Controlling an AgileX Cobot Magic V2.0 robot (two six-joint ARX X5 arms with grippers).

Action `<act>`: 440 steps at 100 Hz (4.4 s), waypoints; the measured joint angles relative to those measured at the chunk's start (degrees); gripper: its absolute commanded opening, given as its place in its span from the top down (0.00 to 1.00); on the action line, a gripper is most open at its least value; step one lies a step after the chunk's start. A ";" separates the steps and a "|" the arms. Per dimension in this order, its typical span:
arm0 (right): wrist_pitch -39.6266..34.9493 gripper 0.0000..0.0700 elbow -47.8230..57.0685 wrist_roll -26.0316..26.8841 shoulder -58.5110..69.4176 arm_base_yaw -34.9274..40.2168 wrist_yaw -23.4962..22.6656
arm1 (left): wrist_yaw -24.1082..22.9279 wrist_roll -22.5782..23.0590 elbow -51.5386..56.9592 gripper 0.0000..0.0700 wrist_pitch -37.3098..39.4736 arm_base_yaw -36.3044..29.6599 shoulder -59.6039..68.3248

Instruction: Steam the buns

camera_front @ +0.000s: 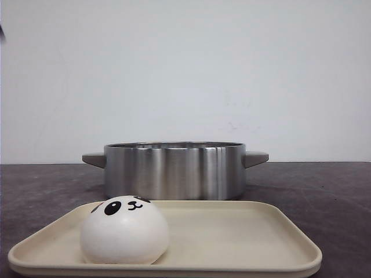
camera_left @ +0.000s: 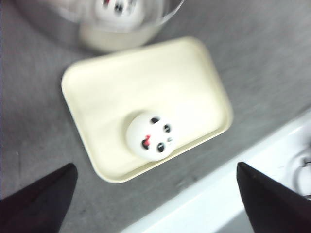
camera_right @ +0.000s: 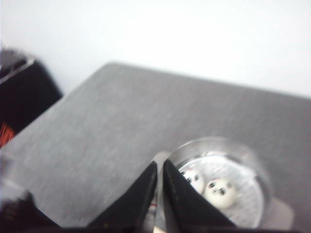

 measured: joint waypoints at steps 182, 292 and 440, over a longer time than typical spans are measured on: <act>-7.30 0.98 -0.04 -3.52 -1.31 0.00 2.73 | -15.39 17.70 21.86 1.00 7.43 -6.60 29.62; -9.46 0.98 -0.04 -3.52 -1.31 0.00 2.73 | -16.59 31.15 22.71 0.30 19.67 5.20 49.35; 40.11 0.98 -49.16 -5.66 -12.59 4.52 4.22 | -23.52 8.98 -0.85 1.00 4.50 -0.70 -33.03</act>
